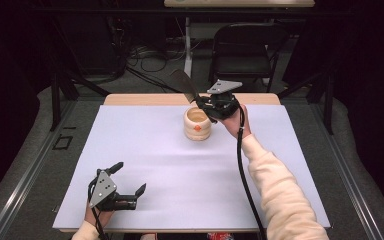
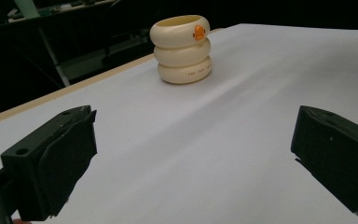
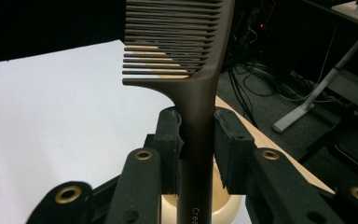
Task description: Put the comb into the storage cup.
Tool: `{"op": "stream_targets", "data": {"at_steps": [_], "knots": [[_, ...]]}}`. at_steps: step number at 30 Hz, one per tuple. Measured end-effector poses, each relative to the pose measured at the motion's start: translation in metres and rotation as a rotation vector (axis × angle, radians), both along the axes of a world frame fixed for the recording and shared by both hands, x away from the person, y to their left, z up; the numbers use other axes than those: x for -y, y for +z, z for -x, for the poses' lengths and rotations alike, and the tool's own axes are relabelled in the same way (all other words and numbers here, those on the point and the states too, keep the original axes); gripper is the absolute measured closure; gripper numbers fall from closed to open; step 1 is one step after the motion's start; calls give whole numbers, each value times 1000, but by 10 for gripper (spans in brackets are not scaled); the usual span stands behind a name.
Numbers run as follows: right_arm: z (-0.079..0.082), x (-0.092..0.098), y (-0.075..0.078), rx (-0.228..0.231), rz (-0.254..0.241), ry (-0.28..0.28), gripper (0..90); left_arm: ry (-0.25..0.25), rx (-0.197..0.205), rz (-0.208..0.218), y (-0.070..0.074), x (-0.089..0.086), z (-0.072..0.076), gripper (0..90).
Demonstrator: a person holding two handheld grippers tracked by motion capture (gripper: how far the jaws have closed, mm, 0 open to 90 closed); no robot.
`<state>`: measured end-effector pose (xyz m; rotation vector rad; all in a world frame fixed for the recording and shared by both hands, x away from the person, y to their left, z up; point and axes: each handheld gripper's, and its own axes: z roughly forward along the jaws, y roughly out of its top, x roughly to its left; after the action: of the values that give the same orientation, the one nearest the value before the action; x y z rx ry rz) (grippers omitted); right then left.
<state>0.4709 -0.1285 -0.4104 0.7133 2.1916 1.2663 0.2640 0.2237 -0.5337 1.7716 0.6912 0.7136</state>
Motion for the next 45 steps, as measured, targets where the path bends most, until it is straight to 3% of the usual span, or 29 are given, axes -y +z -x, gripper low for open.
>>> {"op": "stream_targets", "data": {"at_steps": [23, 45], "knots": [[-7, -9, 13, 22, -11, 6, 723, 3, 0, -1, 0, 0, 0, 1], [-16, -19, 9, 39, -34, 7, 723, -1, 0, 6, 0, 0, 0, 1]]}}
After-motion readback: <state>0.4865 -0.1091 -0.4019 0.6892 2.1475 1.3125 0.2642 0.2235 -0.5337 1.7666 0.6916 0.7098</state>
